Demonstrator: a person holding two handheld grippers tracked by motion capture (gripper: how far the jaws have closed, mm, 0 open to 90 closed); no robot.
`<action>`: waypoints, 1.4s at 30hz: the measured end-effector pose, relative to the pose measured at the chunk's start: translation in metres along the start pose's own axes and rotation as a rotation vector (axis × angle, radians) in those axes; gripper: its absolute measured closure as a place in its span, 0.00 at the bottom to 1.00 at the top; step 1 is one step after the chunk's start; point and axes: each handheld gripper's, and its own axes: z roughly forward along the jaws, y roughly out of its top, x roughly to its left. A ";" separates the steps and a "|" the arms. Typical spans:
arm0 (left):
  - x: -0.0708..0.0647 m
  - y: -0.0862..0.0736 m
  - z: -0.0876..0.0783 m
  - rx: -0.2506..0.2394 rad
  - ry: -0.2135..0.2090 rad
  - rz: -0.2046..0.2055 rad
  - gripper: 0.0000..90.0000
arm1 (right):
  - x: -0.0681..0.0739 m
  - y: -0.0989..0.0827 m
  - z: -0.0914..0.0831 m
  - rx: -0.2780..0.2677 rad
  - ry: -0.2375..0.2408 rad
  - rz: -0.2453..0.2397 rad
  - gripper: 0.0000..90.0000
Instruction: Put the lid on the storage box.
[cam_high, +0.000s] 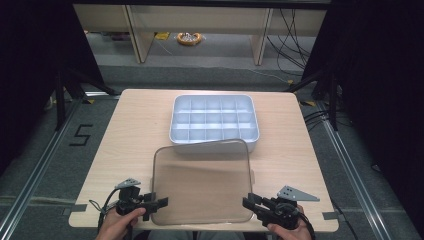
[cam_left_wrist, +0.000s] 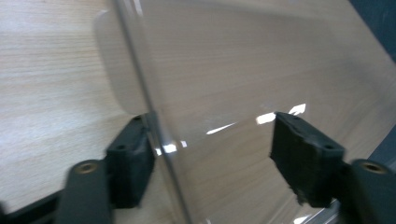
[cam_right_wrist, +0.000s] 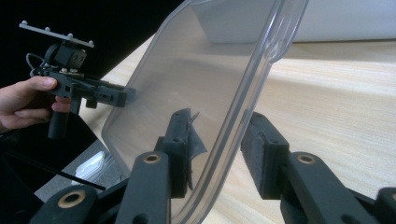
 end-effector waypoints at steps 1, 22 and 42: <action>0.002 0.000 -0.001 -0.006 -0.005 -0.009 0.44 | 0.000 0.000 -0.001 0.018 0.000 0.018 0.72; -0.021 0.004 -0.014 -0.047 0.080 0.187 0.64 | -0.016 -0.005 0.008 0.116 -0.189 0.024 0.72; -0.039 0.017 -0.016 -0.109 0.149 0.251 0.70 | -0.007 0.007 0.008 0.115 -0.324 -0.089 0.73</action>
